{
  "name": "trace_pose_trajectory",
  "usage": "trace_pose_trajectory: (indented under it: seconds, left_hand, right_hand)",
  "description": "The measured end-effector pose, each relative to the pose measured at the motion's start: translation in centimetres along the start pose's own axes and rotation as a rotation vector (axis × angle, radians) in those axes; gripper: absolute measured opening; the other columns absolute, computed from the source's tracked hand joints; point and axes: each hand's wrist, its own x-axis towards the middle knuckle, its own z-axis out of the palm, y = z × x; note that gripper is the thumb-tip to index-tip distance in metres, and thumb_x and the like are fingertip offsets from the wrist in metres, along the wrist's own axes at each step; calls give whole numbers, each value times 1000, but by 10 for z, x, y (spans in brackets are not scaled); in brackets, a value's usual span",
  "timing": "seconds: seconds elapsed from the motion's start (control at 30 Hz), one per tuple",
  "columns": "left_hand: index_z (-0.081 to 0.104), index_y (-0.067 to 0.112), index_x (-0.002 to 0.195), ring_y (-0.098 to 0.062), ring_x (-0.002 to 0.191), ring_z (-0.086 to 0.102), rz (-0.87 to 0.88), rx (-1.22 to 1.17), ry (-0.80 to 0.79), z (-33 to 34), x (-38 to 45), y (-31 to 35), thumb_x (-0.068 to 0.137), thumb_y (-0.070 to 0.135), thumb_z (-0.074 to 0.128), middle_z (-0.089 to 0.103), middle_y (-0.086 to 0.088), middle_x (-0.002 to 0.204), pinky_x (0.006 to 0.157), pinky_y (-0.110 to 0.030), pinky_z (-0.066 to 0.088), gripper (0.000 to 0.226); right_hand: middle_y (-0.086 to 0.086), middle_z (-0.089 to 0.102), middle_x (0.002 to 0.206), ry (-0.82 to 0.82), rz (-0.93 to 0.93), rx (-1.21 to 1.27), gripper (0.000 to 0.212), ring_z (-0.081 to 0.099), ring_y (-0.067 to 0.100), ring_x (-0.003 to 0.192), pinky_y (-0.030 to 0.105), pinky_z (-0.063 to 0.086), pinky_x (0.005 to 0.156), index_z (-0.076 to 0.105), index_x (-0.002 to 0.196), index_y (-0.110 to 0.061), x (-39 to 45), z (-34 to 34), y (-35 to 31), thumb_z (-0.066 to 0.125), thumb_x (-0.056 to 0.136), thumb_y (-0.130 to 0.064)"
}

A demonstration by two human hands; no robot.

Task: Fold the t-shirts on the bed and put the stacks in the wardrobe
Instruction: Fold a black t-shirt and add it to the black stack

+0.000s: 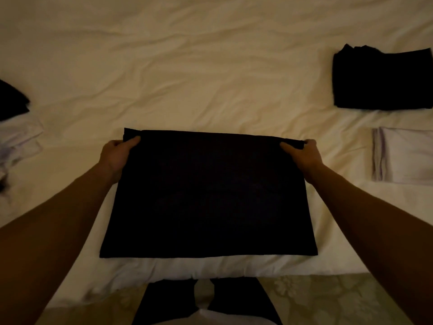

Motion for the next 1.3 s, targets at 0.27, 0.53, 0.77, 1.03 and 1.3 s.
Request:
trace_pose_trajectory:
  seconds: [0.27,0.53,0.77,1.03,1.3]
  left_hand:
    - [68,12,103,-13,67,73,-52,54,-227,-1,0,23,89,23,70,74,-6,94,54,-20,55,17]
    - [64,14,115,-14,86,63,92,216,-217,-8,-16,36,92,2,58,68,-2,100,76,-23,46,26]
    - [65,18,92,-9,74,65,225,130,-147,-27,-57,17,92,-5,55,67,0,86,76,-21,48,25]
    - [65,14,95,-25,95,57,415,302,-9,-50,-118,-39,88,-3,66,63,-8,95,85,-33,41,19]
    - [64,9,89,-35,119,51,561,600,10,-72,-147,-145,71,-17,72,52,-20,127,101,-40,40,32]
  right_hand:
    - [12,66,87,-151,43,73,24,66,24,73,33,57,67,62,105,0,11,-6,-12,71,88,-14]
    - [8,67,85,-237,-94,107,10,65,18,70,19,53,52,63,100,-10,-7,-27,-24,66,91,-9]
    - [9,67,85,-213,-270,125,12,65,16,70,18,53,59,62,105,-8,-51,-55,-8,64,93,-8]
    - [2,67,90,-90,-473,82,7,64,3,81,12,50,74,64,96,-9,-119,-68,44,65,91,-5]
    - [4,62,101,-37,-395,-10,27,60,7,93,25,49,84,64,88,-14,-167,-44,159,59,84,13]
